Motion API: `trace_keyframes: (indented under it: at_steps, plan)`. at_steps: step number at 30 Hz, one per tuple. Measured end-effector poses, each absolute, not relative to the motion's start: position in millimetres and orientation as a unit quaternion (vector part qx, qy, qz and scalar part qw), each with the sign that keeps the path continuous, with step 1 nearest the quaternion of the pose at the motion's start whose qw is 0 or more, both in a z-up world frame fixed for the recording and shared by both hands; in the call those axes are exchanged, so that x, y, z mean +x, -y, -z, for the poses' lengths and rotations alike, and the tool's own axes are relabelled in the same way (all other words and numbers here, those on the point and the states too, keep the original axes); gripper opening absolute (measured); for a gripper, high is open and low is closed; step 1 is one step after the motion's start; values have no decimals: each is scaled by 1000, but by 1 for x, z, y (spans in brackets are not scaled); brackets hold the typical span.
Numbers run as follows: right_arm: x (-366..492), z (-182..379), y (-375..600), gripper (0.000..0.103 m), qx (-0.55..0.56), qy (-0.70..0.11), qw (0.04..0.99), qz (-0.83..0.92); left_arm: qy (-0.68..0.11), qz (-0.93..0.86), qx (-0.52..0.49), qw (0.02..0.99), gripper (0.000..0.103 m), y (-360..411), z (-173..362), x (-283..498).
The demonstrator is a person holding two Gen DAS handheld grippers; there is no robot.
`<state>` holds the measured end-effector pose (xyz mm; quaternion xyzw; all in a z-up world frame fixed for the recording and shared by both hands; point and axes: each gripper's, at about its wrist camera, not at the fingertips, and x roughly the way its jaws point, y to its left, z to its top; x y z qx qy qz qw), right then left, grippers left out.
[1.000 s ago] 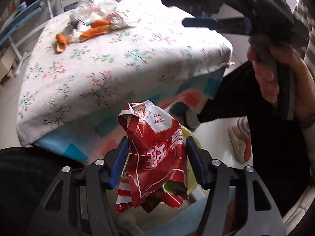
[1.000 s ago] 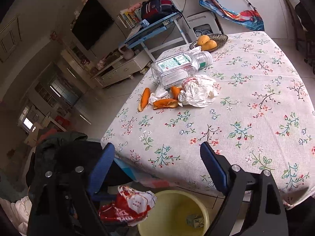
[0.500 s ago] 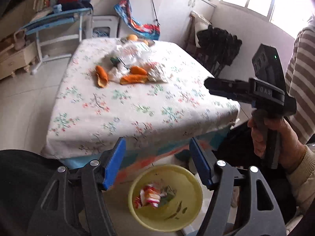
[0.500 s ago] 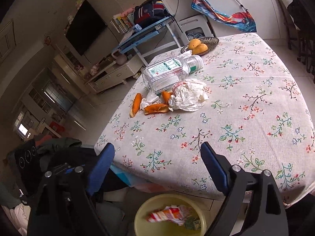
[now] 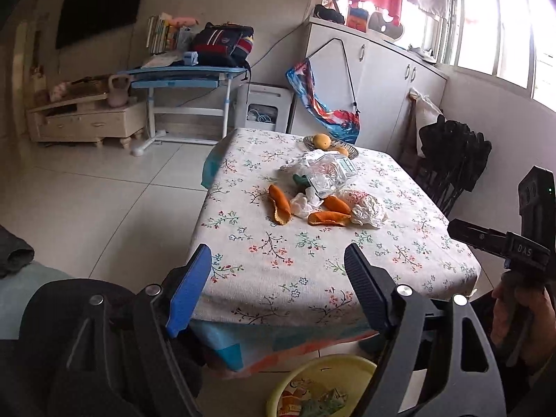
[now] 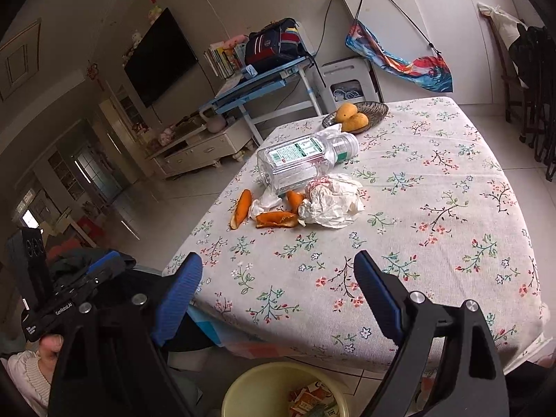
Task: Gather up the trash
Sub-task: 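Move the left tool back over the table toward the orange peels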
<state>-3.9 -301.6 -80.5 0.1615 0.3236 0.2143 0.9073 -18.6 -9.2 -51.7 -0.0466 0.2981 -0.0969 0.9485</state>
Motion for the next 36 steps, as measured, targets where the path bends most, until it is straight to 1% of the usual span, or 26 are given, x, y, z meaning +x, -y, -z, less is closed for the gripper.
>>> trace_keyframes:
  at_steps: [25, 31, 36]
  plan:
    - [1, 87, 291, 85, 149, -334, 905, -215, -306, 70, -24, 949, 78, 9, 58, -15]
    - [4, 88, 286, 85, 148, -339, 903, -220, -310, 65, -26, 948, 78, 8, 57, -9]
    - [7, 89, 283, 85, 152, -341, 901, -222, -324, 59, -48, 943, 78, 2, 57, 6]
